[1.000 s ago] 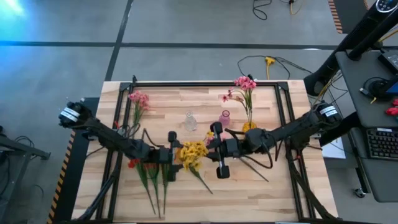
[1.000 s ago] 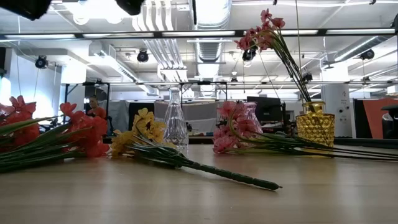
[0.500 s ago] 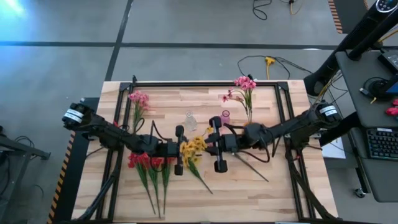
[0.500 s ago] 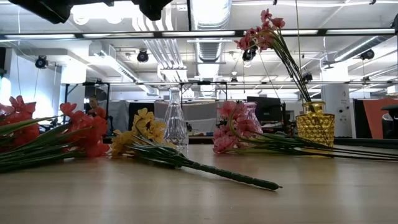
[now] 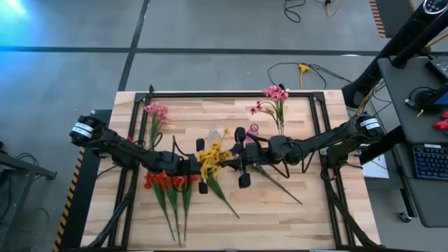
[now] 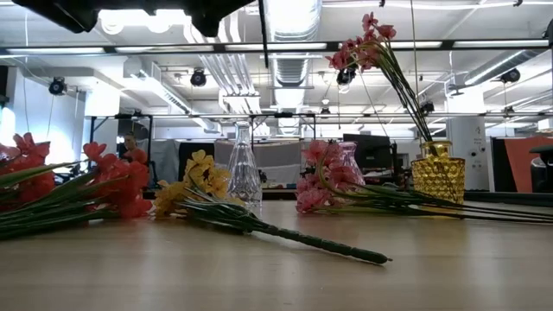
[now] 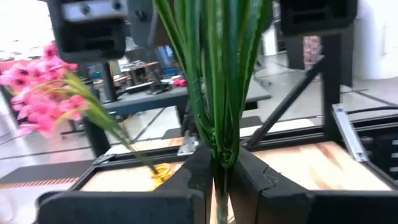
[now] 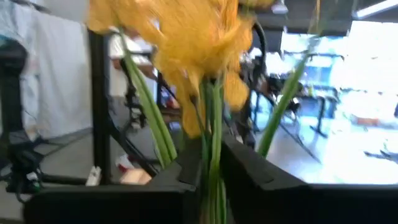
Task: Sort flowers into vase by color
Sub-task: Put the right yellow flowers into the transparent vase
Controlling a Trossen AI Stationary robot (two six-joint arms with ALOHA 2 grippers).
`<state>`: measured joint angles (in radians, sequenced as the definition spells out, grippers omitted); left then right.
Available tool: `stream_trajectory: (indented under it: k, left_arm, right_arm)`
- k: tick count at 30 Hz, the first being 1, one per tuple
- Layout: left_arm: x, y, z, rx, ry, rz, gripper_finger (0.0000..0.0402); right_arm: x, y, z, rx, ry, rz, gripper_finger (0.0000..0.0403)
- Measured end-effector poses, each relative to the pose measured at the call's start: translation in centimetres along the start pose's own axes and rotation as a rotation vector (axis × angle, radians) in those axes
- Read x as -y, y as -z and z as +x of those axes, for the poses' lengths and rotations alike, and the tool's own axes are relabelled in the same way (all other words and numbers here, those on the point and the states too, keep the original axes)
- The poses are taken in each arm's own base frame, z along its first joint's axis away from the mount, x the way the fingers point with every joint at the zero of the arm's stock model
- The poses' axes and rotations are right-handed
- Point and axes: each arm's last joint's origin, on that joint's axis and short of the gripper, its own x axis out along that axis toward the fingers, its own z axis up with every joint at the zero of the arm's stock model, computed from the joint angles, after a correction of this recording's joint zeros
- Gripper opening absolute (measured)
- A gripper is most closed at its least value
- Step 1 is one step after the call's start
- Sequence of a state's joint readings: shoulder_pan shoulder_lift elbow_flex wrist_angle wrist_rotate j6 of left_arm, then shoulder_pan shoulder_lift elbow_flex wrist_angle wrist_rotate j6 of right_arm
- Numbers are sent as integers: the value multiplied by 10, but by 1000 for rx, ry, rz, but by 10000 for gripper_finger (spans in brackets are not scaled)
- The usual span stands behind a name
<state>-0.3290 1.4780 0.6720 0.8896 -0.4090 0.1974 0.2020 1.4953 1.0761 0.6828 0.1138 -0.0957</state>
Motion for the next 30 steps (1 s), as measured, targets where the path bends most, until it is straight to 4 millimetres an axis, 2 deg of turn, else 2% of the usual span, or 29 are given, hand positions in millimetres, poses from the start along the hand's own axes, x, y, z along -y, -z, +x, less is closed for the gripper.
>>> stream_trajectory:
  k: [7, 12, 16, 21, 30]
  left_arm:
    - [-5, -6, -5, -41, -49, 17, 8]
    - [-21, -13, -12, -93, -140, 53, 7]
    - [-43, -18, -17, -102, -206, 63, 7]
    - [-76, -11, -24, -124, -308, 69, 7]
    - [-131, -2, -20, -101, -344, -19, 6]
  right_arm:
    - [6, -16, -10, -79, 119, 7, 148]
    - [10, -32, -22, -130, 173, 17, 192]
    - [13, -37, -31, -176, 222, 19, 212]
    - [15, -42, -39, -214, 225, 48, 225]
    - [14, -39, -40, -241, 224, 42, 240]
